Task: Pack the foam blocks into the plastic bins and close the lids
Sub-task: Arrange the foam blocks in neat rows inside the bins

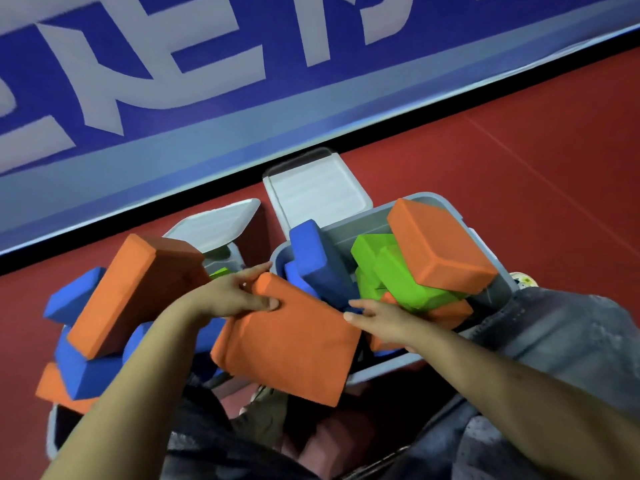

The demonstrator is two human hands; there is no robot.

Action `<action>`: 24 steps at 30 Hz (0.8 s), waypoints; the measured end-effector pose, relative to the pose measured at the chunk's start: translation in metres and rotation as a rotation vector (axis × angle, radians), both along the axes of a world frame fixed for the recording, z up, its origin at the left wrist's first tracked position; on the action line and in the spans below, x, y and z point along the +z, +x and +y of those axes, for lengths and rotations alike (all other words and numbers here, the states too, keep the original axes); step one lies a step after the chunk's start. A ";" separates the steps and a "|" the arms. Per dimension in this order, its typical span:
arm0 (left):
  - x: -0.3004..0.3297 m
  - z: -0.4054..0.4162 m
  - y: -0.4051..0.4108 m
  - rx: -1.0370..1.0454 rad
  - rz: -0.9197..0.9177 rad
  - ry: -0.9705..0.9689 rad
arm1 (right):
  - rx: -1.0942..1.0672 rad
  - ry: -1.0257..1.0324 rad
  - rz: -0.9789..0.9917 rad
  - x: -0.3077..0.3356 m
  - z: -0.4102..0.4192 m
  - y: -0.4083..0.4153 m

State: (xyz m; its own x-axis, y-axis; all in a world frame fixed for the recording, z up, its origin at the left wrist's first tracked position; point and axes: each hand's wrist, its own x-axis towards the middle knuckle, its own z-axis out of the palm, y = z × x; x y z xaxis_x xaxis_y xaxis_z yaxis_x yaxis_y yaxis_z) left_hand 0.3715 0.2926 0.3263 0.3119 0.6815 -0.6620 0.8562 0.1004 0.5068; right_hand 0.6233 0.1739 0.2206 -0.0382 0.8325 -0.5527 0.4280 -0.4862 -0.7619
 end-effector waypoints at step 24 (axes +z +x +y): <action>-0.052 0.035 0.050 -0.182 0.173 0.204 | 0.098 -0.134 0.032 -0.065 -0.014 0.001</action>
